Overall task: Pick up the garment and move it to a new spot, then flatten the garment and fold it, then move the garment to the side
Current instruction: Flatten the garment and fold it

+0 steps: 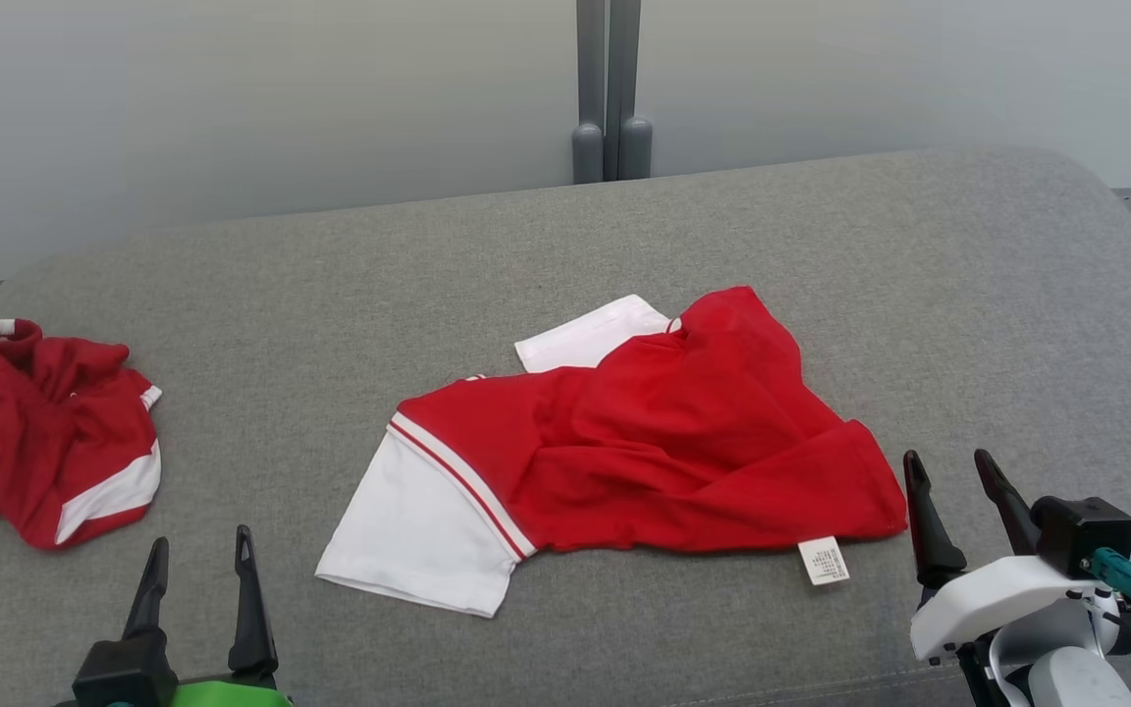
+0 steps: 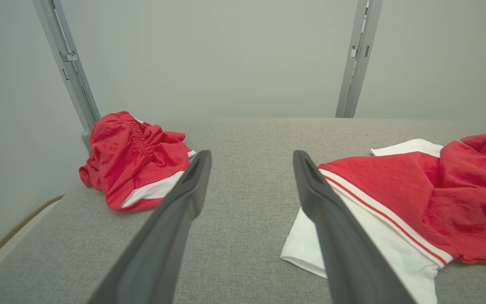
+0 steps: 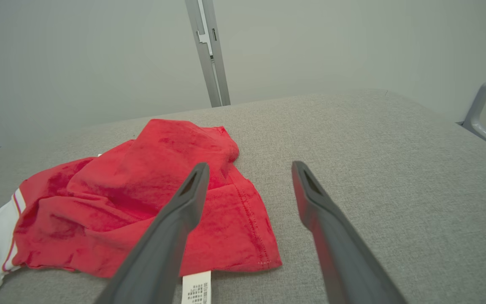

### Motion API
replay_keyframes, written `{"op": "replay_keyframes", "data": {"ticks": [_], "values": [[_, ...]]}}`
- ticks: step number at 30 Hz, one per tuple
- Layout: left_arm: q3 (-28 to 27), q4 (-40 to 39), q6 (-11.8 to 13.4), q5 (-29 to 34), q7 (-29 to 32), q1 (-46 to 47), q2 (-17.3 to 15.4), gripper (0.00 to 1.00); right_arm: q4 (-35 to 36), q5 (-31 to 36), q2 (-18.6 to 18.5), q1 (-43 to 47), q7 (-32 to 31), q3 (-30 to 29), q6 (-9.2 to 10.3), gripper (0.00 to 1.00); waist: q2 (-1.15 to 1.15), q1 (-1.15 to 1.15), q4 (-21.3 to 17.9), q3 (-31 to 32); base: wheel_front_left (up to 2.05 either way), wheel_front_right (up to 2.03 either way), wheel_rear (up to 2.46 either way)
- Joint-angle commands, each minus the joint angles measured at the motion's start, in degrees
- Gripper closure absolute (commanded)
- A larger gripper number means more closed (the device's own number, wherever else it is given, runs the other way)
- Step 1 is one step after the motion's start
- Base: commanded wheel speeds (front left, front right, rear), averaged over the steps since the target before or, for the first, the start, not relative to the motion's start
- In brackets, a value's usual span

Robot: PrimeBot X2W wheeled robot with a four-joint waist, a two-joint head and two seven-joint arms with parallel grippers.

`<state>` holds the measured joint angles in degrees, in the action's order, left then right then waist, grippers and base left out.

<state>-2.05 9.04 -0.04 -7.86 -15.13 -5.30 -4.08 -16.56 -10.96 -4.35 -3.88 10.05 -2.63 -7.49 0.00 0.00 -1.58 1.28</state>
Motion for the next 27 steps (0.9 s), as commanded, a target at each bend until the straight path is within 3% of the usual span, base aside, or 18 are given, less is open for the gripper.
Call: {"op": "replay_keyframes", "data": {"ticks": [1,27], "values": [[0.0,0.1,-0.2,0.3,0.0,-0.3,-0.1,0.00,0.1,-0.1,0.1,0.3,-0.1,-0.2,0.00,0.00,0.00,0.00,-0.1,0.0,0.00,0.00,0.00],[0.2,0.2,-0.7,1.0,0.0,0.8,-0.4,0.00,0.7,0.7,0.7,-0.5,0.1,0.6,0.00,0.00,0.00,0.00,-0.4,-0.4,0.00,0.00,0.00]]}}
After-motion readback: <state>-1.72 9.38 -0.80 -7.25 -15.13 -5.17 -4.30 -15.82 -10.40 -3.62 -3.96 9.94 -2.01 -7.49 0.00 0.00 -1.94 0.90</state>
